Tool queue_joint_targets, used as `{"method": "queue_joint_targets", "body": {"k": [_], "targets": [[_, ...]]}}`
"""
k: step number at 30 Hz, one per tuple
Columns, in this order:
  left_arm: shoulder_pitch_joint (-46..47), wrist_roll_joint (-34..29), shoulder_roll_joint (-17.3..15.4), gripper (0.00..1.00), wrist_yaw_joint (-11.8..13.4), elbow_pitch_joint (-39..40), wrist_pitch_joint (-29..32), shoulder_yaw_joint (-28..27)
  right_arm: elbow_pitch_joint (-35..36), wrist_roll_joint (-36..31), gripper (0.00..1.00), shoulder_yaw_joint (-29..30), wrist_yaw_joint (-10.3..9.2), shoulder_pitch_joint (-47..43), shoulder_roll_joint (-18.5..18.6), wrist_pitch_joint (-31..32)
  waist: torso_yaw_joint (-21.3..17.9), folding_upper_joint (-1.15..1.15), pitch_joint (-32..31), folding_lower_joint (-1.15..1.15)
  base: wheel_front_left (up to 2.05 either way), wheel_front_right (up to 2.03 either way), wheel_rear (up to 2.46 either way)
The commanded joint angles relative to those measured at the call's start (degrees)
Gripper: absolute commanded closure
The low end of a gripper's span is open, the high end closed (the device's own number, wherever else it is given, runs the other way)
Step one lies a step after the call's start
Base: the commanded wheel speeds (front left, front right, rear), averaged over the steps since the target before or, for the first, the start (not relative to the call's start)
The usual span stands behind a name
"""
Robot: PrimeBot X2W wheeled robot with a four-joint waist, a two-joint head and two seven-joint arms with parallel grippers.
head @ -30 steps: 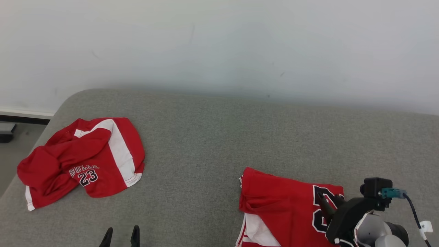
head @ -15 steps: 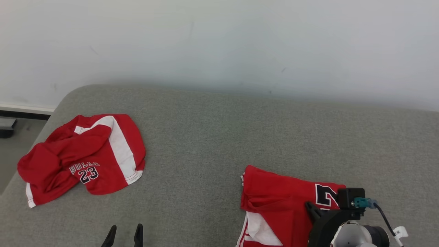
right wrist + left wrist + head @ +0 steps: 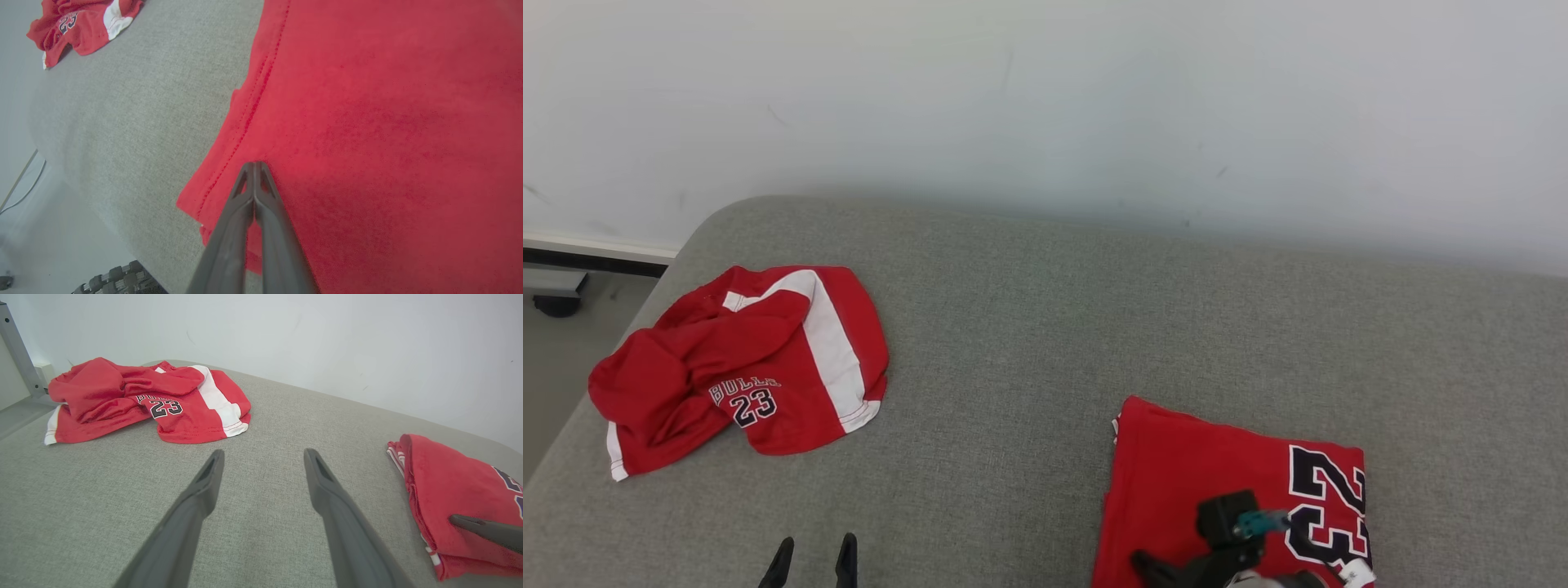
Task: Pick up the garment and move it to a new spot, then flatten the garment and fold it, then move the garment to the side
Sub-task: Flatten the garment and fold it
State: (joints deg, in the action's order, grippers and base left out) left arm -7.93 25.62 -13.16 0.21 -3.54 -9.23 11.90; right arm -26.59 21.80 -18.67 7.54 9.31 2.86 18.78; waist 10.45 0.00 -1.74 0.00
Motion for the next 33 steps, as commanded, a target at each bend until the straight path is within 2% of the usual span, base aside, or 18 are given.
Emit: {"method": "queue_joint_targets", "body": {"k": [1, 4, 7, 8, 9, 10, 18, 25, 33], "targets": [[0.3, 0.66, -0.24, 0.0, 0.25, -0.06, -0.14, -0.08, 0.36, 0.36, 1.0, -1.57, -0.08, -0.93, 0.04, 0.5, -0.07, 0.0, -0.07, 0.0, 0.0, 0.0, 0.0], [-0.05, 0.83, -0.22, 0.0, 0.51, -0.04, -0.32, -0.16, 1.2, 2.53, 1.0, -5.31, -0.08, -2.26, 0.04, 1.45, -0.34, 0.0, -0.2, 0.0, 0.0, 0.0, 0.0], [-0.18, 0.68, -0.24, 0.0, 0.77, -0.05, -0.46, -0.28, 3.31, 5.03, 1.0, -6.38, -0.08, -3.13, 0.04, 0.55, -0.81, 0.0, -0.6, 0.0, 0.0, 0.0, 0.0], [-0.29, 0.66, -0.25, 0.0, 0.84, -0.04, -0.61, -0.32, 4.18, 5.59, 0.72, -6.05, -0.08, -3.52, 0.04, -0.1, -1.05, 0.0, -0.78, 0.0, 0.0, 0.0, 0.0], [-0.42, 0.6, -0.3, 0.0, 0.97, 0.01, -0.91, -0.34, 5.12, 6.4, 0.38, -5.13, -0.08, -3.98, 0.05, -0.77, -1.35, 0.0, -1.01, 0.0, 0.0, 0.0, 0.0], [-0.57, 0.49, -0.35, 0.0, 1.09, -0.01, -1.0, -0.38, 6.36, 6.78, 0.0, -4.13, -0.08, -4.35, 0.08, -1.88, -1.7, 0.0, -1.26, 0.0, 0.0, 0.0, 0.0], [-2.19, -1.13, -0.14, 0.0, 2.14, -0.6, -4.51, -1.34, 15.56, 1.11, 0.0, 10.83, -0.08, -10.06, 0.02, -10.86, -6.78, 0.0, -4.41, 0.0, 0.0, 0.0, 0.0], [-2.57, -2.67, -0.25, 0.0, 1.72, -2.54, -5.76, -2.29, 19.2, -1.39, 0.0, 22.28, -0.08, -12.77, 0.01, -13.7, -11.98, 0.0, -6.07, 0.0, 0.0, 0.0, 0.0], [-2.62, -3.89, -0.49, 0.0, 2.18, -4.75, -5.99, -4.49, 18.14, -5.43, 0.0, 25.2, -0.08, -12.49, 0.05, -15.36, -14.58, 0.0, -6.23, 0.0, 0.0, 0.0, 0.0]]}}
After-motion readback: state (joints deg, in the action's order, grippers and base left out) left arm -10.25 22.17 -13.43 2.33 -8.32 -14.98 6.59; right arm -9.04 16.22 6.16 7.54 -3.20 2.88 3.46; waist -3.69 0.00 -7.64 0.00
